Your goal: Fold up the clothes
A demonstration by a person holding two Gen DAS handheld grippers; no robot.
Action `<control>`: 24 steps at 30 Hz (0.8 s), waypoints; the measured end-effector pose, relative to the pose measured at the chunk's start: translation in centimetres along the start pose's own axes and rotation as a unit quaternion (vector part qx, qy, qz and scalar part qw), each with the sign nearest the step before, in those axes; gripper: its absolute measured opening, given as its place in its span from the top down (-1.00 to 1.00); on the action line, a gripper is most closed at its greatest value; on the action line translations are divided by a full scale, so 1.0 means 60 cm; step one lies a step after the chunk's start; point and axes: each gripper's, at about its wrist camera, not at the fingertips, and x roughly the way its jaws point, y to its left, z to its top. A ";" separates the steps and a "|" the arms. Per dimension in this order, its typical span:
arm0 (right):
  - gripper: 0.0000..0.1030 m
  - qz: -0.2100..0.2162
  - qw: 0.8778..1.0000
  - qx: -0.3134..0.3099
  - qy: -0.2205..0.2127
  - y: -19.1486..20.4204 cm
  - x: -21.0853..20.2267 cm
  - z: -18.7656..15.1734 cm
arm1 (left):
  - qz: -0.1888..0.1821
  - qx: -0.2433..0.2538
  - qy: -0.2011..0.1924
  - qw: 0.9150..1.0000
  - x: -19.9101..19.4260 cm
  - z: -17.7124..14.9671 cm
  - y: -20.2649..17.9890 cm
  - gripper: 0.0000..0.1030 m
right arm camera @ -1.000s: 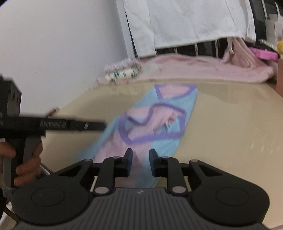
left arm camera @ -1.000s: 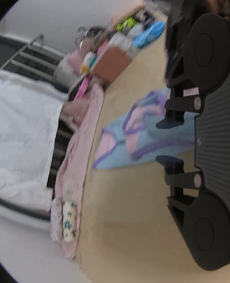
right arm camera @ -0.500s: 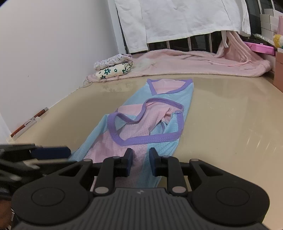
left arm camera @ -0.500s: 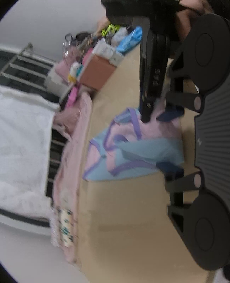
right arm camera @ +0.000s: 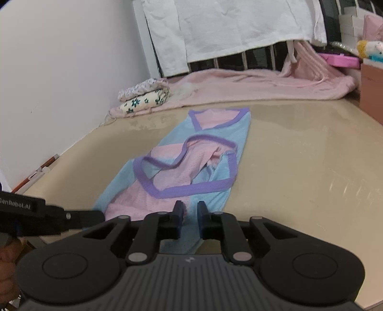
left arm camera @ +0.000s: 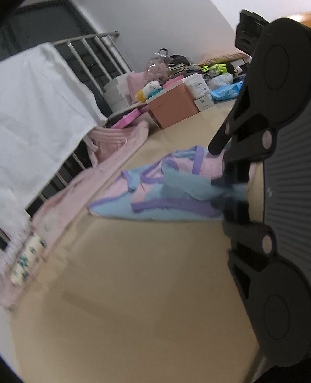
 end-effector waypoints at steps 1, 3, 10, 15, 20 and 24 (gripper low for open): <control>0.68 0.001 1.000 0.002 -0.006 -0.001 -0.006 0.001 | 0.007 0.020 -0.014 1.000 -0.001 0.005 -0.012 0.14; 0.46 0.004 1.000 0.008 -0.018 -0.005 -0.020 0.006 | 0.020 0.058 -0.039 0.997 0.000 0.015 -0.035 0.01; 0.39 0.011 0.998 0.056 -0.014 -0.037 0.006 0.017 | 0.021 0.056 0.019 0.998 0.084 0.049 -0.044 0.94; 1.00 0.059 0.993 0.100 -0.011 -0.042 0.031 0.022 | -0.062 -0.089 -0.004 0.994 0.076 0.050 0.018 0.97; 0.90 0.099 0.984 0.135 -0.057 -0.055 0.016 0.037 | -0.012 -0.094 -0.008 0.995 0.076 0.045 0.035 0.78; 0.06 0.045 0.992 0.120 -0.017 -0.053 0.022 0.036 | -0.012 -0.048 -0.042 0.998 0.058 0.049 0.008 0.17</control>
